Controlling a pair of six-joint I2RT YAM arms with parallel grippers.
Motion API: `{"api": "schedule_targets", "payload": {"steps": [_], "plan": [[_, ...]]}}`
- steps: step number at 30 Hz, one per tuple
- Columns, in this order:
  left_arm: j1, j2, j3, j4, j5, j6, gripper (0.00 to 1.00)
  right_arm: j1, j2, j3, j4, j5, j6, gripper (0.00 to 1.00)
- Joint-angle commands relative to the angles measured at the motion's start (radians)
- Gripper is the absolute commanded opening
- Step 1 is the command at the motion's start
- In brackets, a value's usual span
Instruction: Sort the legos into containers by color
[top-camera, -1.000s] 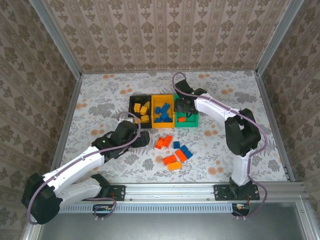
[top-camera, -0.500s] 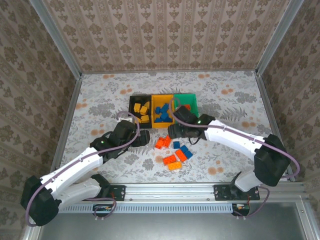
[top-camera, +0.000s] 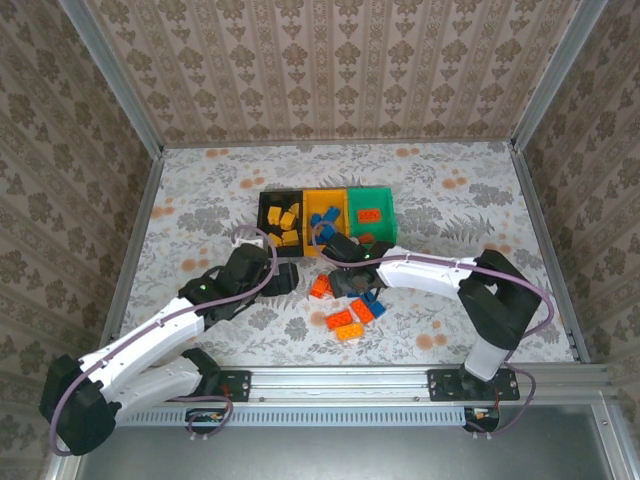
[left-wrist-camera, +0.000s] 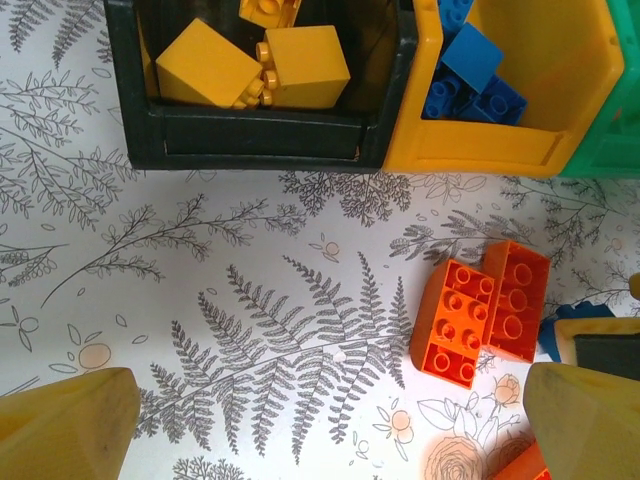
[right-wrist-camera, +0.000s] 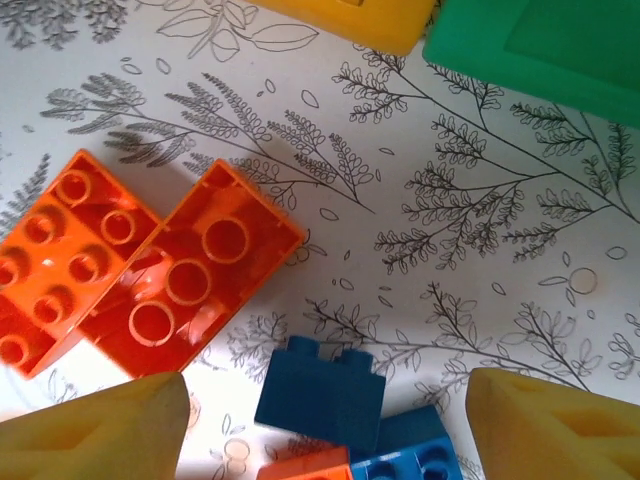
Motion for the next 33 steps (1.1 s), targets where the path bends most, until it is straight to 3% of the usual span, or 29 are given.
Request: {"api": "schedule_targets", "payload": {"steps": [1, 9, 16, 23, 33], "plan": [[0.0, -0.014, -0.008, -0.002, -0.003, -0.014, 1.0, 0.004, 0.029, -0.002, 0.043, 0.01, 0.021, 0.71], [0.007, -0.009, -0.012, 0.006, -0.001, -0.014, 1.0, 0.004, 0.073, -0.015, 0.033, 0.01, 0.04, 0.57], [0.01, -0.006, -0.019, 0.013, 0.005, -0.014, 1.0, 0.004, 0.046, -0.066, 0.043, 0.006, 0.065, 0.53], [0.014, 0.015, -0.013, 0.024, 0.017, -0.014, 1.0, 0.004, -0.029, -0.081, 0.077, 0.004, 0.041, 0.38], [0.014, 0.012, -0.018, 0.027, 0.026, -0.016, 1.0, -0.002, -0.191, 0.046, 0.01, -0.008, -0.011, 0.32]]}}
